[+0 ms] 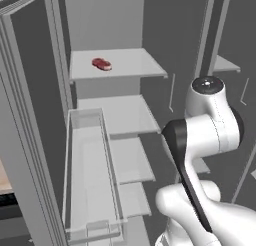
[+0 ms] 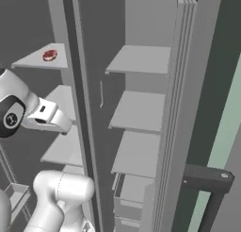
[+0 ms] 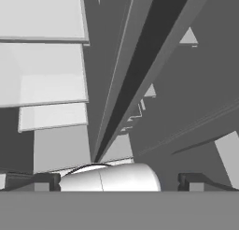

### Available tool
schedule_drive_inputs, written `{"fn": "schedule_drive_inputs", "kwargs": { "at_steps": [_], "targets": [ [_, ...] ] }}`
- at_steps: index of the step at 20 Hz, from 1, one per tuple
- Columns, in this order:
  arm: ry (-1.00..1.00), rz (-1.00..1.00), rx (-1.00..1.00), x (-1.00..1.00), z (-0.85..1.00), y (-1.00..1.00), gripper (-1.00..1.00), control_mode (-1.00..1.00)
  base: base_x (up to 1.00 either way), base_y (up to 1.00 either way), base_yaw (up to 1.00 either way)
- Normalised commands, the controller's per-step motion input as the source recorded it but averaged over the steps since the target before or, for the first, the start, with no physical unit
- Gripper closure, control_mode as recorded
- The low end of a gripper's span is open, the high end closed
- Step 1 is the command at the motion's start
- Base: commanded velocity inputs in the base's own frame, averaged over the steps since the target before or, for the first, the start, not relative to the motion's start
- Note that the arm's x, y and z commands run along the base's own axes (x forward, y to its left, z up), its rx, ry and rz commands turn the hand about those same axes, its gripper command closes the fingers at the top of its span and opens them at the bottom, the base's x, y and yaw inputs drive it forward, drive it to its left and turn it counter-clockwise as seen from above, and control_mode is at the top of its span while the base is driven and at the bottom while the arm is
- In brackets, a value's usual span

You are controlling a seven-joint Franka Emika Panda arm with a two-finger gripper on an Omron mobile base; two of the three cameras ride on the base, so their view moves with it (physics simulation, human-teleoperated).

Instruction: Gather the cucumber and lemon from the fridge and place them on a tray on the dining counter. Then gather the steak and fish from the fridge and place them on the other tray.

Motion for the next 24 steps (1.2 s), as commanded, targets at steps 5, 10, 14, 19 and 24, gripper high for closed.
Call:
{"fn": "schedule_drive_inputs", "kwargs": {
  "at_steps": [5, 10, 14, 19, 24],
  "targets": [
    [0.00, 0.00, 0.00, 0.00, 0.00, 0.00, -1.00, 1.00, 0.37, 0.00, -0.16],
    [0.00, 0.00, 0.00, 0.00, 0.00, 0.00, -1.00, 1.00, 0.41, 0.00, -0.10],
    [0.00, -0.01, 0.00, 0.40, 0.00, 0.17, -1.00, -1.00, 0.11, 0.00, -0.02],
    [-0.12, 0.18, 0.01, 0.58, 0.01, 0.55, -1.00, -1.00, 0.00, 0.00, 0.00],
    [-0.16, 0.32, 0.02, 0.46, 0.23, 0.55, -1.00, -1.00, 0.00, 0.00, 0.00]
  ]
}}
